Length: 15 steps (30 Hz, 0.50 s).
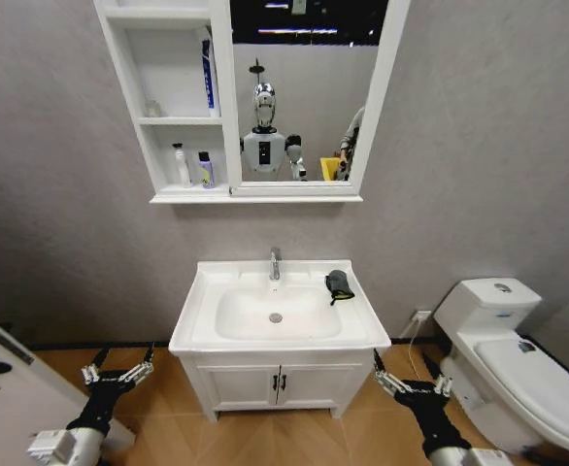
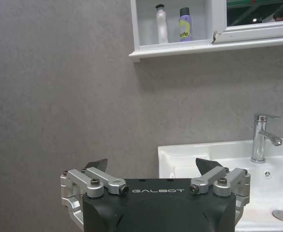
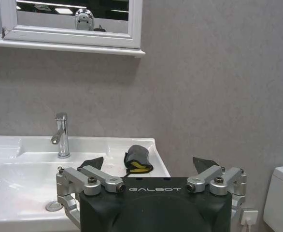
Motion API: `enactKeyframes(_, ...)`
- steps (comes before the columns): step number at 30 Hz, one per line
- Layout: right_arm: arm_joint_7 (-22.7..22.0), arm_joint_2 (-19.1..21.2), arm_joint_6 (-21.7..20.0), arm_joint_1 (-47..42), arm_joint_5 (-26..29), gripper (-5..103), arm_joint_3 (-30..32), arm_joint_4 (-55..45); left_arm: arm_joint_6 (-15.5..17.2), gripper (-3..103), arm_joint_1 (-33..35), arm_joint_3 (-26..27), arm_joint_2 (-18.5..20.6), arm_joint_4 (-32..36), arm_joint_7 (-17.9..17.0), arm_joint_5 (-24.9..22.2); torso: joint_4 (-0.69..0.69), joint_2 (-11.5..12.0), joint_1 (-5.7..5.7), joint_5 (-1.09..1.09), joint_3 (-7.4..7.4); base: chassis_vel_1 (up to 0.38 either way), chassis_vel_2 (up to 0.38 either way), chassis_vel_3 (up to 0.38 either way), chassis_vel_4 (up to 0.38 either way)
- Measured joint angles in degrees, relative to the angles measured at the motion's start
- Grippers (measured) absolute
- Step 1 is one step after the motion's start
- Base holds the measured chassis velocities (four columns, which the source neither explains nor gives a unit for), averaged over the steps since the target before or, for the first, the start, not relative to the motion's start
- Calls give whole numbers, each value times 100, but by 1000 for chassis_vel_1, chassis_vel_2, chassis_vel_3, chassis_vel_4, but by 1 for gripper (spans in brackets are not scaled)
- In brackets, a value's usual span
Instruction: Move facial cleanser and shampoo from washbasin to cabinet, then wipe washbasin with towel.
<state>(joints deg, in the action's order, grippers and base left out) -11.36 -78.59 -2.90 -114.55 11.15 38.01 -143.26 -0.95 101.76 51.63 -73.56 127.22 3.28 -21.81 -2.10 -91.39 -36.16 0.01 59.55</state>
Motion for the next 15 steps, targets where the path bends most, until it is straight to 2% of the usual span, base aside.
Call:
enactKeyframes(5,-2,0,0,0,1,100,0,1,0,100,0,0,0,0,0,0,0,0,0,-4,0,315,-335,-323,332)
enactKeyframes(9,-3,0,0,0,1,100,0,1,0,100,0,0,1,0,0,0,1,0,-1,2,0,381,-364,-379,355)
enactKeyframes(10,-3,0,0,0,1,100,0,0,0,100,0,0,0,0,0,0,0,-1,2,-8,-1,355,-371,-334,367)
enactKeyframes(13,-4,1,0,0,2,100,0,2,0,100,0,0,0,0,0,0,0,-1,0,4,0,373,-370,-381,360)
enactKeyframes(15,-4,0,0,0,1,100,-1,2,0,100,0,0,0,0,0,0,0,-1,1,-2,-1,361,-404,-354,344)
